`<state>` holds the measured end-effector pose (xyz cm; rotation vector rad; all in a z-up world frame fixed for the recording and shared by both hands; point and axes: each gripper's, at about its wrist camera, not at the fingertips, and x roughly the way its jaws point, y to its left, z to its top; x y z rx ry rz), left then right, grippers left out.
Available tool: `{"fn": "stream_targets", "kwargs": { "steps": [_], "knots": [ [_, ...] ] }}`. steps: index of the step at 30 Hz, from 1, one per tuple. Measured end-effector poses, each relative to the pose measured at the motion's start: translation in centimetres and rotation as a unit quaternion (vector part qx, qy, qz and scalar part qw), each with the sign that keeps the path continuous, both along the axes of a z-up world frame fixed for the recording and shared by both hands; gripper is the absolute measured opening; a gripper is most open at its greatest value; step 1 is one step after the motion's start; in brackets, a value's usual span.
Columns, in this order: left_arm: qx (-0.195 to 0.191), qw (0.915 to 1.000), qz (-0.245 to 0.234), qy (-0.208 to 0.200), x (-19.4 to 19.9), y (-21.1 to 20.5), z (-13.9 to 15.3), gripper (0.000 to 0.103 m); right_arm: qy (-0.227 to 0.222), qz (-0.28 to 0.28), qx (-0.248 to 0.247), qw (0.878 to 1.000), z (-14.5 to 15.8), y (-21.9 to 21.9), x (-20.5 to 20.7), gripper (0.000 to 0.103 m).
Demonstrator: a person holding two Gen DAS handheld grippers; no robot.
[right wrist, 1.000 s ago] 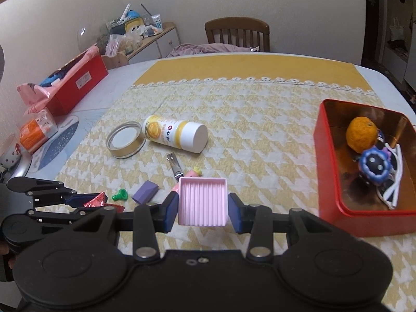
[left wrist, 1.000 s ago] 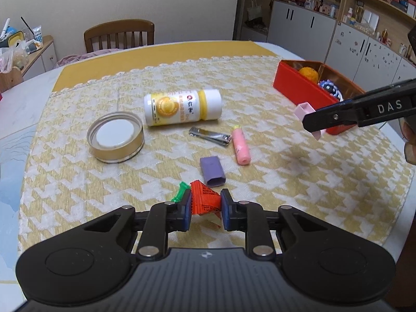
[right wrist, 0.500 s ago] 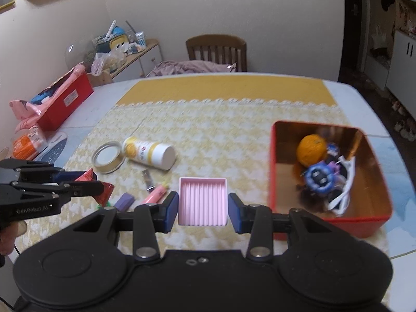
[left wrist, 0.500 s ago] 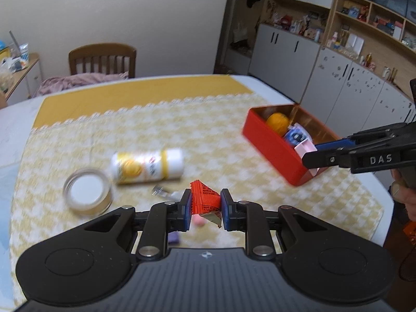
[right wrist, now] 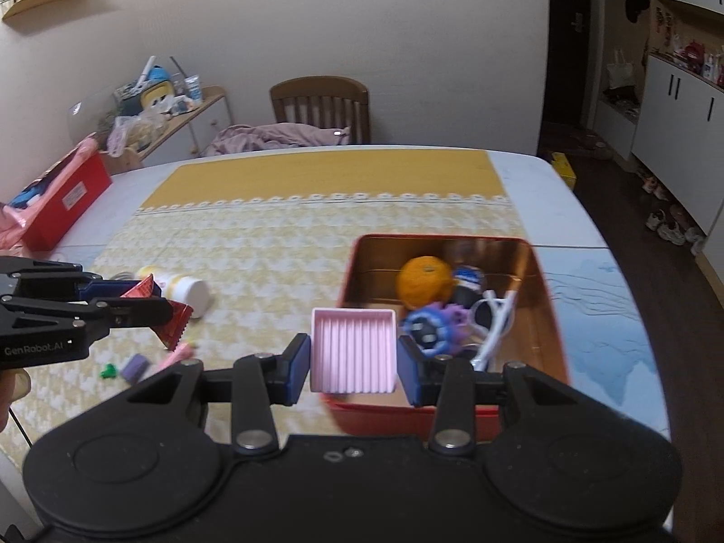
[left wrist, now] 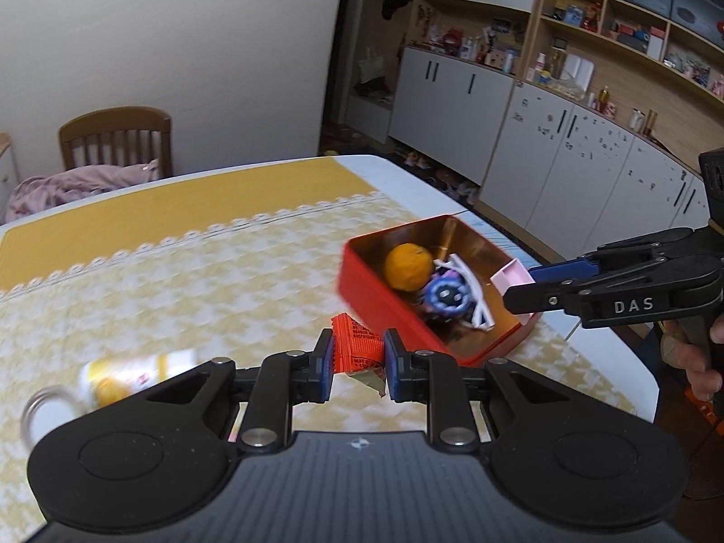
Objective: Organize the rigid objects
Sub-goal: 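Carry the red candy and pink tray over the red tin with both tools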
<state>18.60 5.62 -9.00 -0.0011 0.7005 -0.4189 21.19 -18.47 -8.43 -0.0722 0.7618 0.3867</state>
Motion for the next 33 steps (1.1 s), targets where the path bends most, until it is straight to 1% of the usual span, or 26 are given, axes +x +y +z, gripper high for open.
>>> {"fn": "stream_targets", "kwargs": {
  "steps": [7, 15, 23, 26, 31, 33],
  "knots": [
    [0.011, 0.9996, -0.022, 0.012, 3.0, -5.2, -0.9, 0.022, 0.003, -0.009, -0.007, 1.000, -0.5, -4.0, 2.5, 0.040],
    [0.029, 0.9986, -0.028, 0.035, 6.5, -9.3, -2.4, 0.022, 0.010, -0.004, -0.020, 1.000, -1.4, -7.1, 5.8, 0.040],
    [0.062, 0.9963, -0.004, 0.059, 10.9, -11.7, -3.7, 0.022, 0.018, 0.036, -0.045, 0.998, -2.6, -7.0, 9.2, 0.040],
    [0.077, 0.9946, 0.004, 0.069, 12.0, -12.2, -4.4, 0.022, 0.020, 0.048, -0.052, 0.997, -3.1, -6.7, 10.4, 0.040],
    [0.089, 0.9917, 0.013, 0.092, 13.5, -12.9, -5.5, 0.022, 0.033, 0.072, -0.062, 0.995, -4.1, -6.3, 12.4, 0.040],
    [0.094, 0.9911, 0.015, 0.093, 13.7, -13.2, -5.8, 0.022, 0.033, 0.081, -0.074, 0.993, -4.4, -6.0, 12.9, 0.040]
  ]
}}
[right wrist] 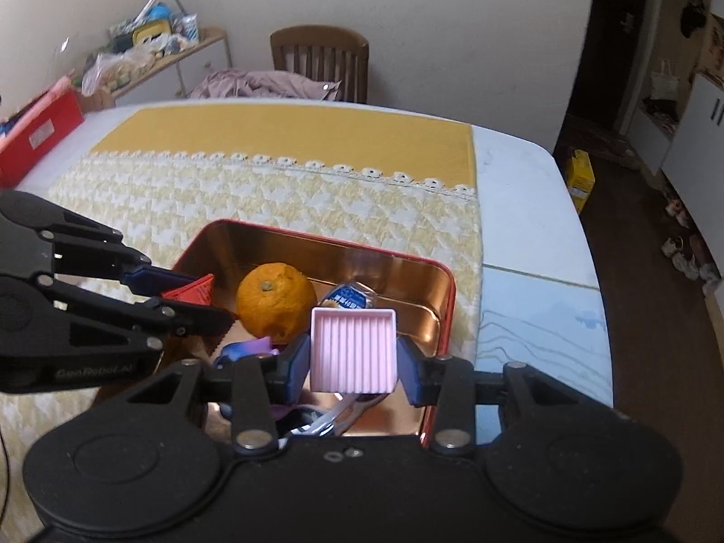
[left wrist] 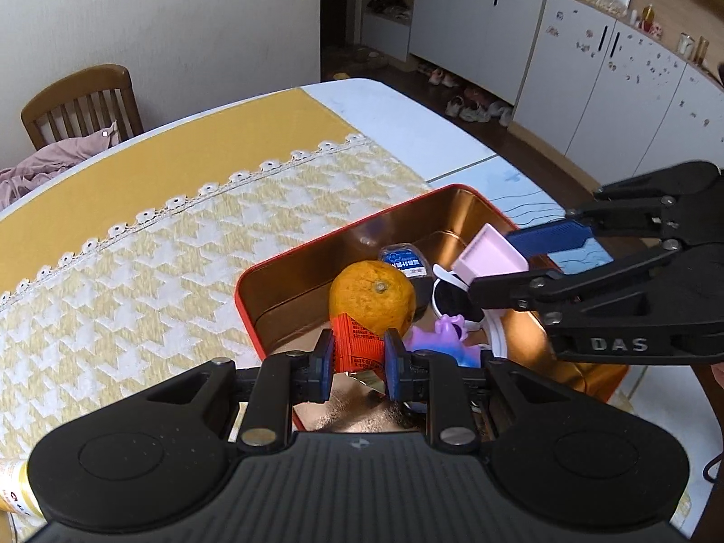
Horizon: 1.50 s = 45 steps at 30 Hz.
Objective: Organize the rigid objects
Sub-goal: 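Carry the red candy and pink tray over the red tin with both tools, then open both tools to drop the candy and pink tray into the tin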
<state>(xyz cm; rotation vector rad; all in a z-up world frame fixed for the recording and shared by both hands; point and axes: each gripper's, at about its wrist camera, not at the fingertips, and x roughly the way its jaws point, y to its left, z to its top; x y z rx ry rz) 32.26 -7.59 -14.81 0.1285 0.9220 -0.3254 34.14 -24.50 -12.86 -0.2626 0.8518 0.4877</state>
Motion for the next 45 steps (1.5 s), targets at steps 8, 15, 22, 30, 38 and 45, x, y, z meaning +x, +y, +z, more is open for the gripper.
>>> {"fn": "stream_targets", "kwargs": {
  "steps": [8, 15, 22, 30, 38, 45],
  "knots": [
    [0.005, 0.9999, 0.008, -0.008, 0.9, -1.2, -0.1, 0.022, 0.003, 0.016, -0.032, 0.999, -1.6, 0.4, 2.1, 0.040],
    [0.000, 0.9996, 0.027, 0.002, 1.3, -1.0, -0.8, 0.021, -0.010, 0.048, -0.057, 0.997, -2.1, 1.1, 2.2, 0.040],
    [-0.006, 0.9985, 0.047, 0.028, 1.7, -0.6, -2.2, 0.022, -0.011, 0.055, -0.057, 0.997, -2.3, 1.1, 1.8, 0.041],
    [0.003, 0.9988, 0.039, 0.030, 2.0, -1.0, -2.4, 0.022, -0.006, 0.039, -0.035, 0.999, -1.7, 0.3, 1.1, 0.045],
    [-0.004, 0.9986, 0.047, 0.027, 1.8, -0.8, -1.9, 0.041, 0.004, 0.018, -0.007, 1.000, -0.7, -0.5, 0.2, 0.057],
    [-0.022, 0.9986, 0.048, 0.006, 0.4, 0.0, -0.4, 0.053, -0.005, 0.007, 0.013, 1.000, 0.9, -0.8, -0.9, 0.062]
  ]
}}
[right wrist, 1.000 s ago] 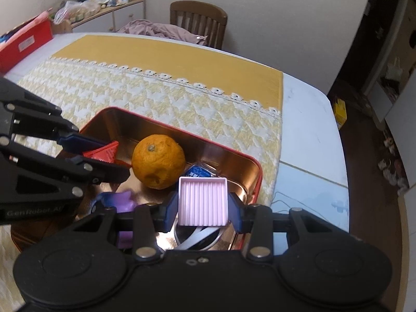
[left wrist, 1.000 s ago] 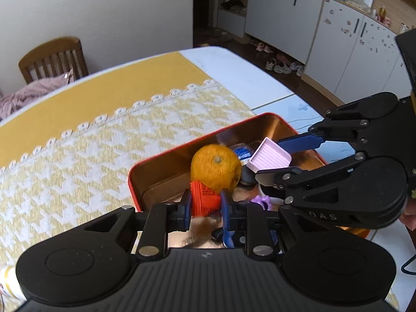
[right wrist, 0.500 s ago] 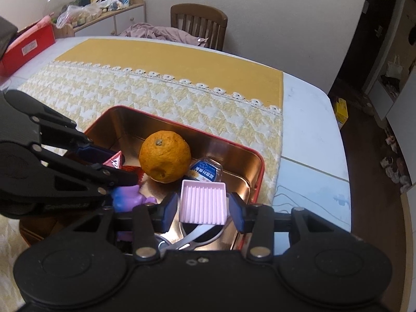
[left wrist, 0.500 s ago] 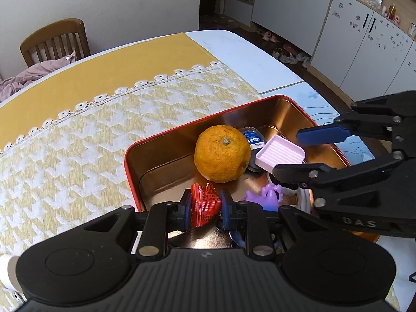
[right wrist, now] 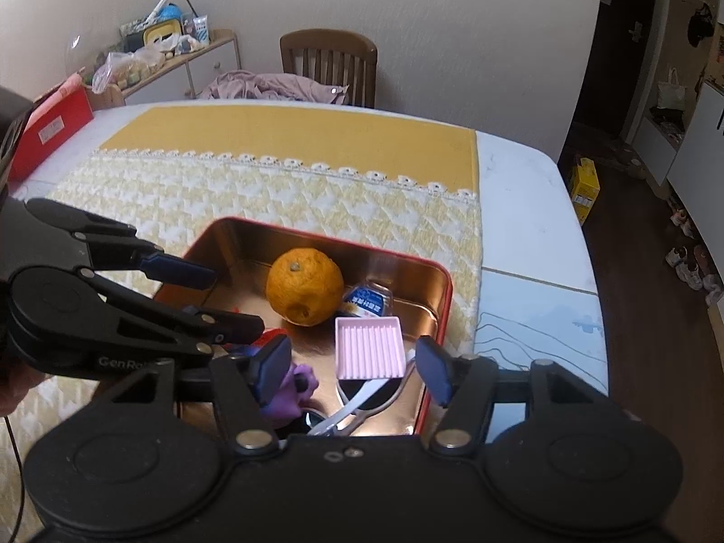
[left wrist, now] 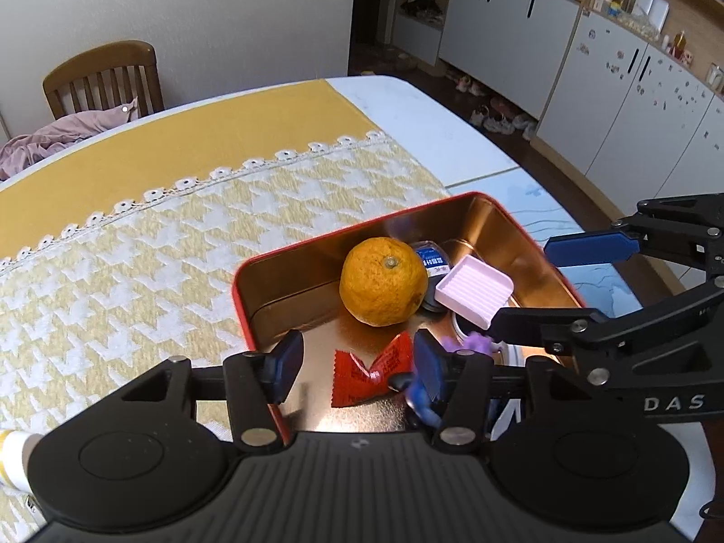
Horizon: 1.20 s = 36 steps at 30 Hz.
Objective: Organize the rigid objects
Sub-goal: 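Open both tools to drop the candy and pink tray into the tin, then move both tools back toward the remaining objects on the cloth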
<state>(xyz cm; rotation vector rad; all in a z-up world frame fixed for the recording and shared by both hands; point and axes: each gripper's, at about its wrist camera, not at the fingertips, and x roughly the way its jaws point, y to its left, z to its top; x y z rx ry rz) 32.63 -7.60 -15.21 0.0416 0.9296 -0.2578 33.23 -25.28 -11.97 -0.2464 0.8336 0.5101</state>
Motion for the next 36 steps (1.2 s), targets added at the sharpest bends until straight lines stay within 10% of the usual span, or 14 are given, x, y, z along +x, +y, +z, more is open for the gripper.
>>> {"fn": "stream_targets", "kwargs": {
  "steps": [36],
  "knots": [
    [-0.033, 0.9919, 0.026, -0.120, -13.7, 17.7, 6.6, 0.082, -0.041, -0.006, 0.081, 0.996, 3.9, 13.4, -12.7, 0.103]
  ]
}}
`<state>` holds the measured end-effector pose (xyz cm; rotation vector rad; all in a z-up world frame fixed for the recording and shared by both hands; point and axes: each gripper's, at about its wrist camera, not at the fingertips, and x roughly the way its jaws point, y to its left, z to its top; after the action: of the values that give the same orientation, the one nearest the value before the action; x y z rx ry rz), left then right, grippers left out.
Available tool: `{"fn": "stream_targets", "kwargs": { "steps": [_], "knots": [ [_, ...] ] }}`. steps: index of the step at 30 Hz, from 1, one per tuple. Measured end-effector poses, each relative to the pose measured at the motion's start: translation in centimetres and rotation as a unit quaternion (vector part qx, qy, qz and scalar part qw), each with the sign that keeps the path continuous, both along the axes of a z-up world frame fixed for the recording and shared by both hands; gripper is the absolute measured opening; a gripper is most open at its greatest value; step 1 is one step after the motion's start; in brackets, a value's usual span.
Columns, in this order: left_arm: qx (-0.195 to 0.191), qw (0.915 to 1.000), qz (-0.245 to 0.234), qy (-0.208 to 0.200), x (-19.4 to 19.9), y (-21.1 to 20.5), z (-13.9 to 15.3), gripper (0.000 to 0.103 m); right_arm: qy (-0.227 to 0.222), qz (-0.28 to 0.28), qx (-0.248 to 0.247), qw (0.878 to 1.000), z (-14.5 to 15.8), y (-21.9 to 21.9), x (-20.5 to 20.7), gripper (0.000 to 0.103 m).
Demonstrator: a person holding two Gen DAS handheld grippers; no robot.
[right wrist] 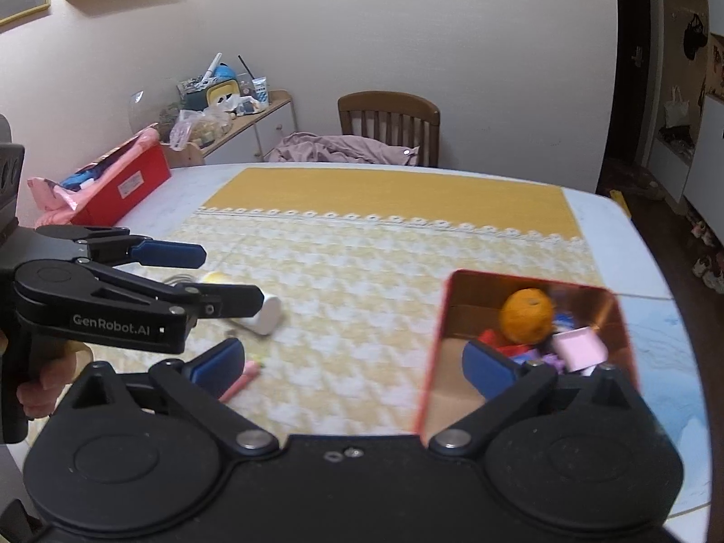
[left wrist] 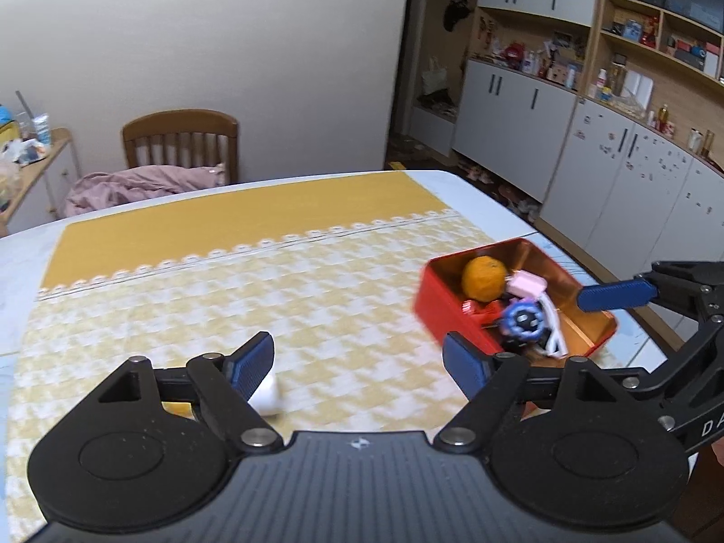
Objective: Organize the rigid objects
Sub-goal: 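Move both tools back toward the remaining objects on the cloth, then grasp the green game piece with the left tool while the right tool grasps the pink lighter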
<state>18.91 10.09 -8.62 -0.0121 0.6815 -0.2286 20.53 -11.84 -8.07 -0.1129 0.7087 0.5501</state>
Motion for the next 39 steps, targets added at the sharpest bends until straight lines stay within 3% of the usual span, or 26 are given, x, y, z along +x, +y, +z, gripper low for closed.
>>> {"fn": "stream_targets", "kwargs": {
  "steps": [9, 19, 28, 39],
  "knots": [
    [0.011, 0.9998, 0.015, -0.001, -2.1, 6.4, -1.3, 0.082, 0.021, -0.026, 0.003, 0.999, -2.2, 4.7, -0.9, 0.103],
    [0.042, 0.9988, 0.019, 0.018, -3.5, 11.6, -5.1, 0.082, 0.056, -0.039, -0.019, 0.998, -5.5, 9.4, -0.1, 0.101],
    [0.082, 0.9961, -0.009, 0.030, -4.6, 11.7, -8.6, 0.082, 0.077, -0.036, -0.067, 0.994, -8.8, 13.3, 1.1, 0.091],
    [0.085, 0.9945, -0.038, 0.047, -5.2, 11.0, -10.9, 0.082, 0.090, -0.022, -0.095, 0.991, -10.6, 15.7, 1.9, 0.074]
  ]
}}
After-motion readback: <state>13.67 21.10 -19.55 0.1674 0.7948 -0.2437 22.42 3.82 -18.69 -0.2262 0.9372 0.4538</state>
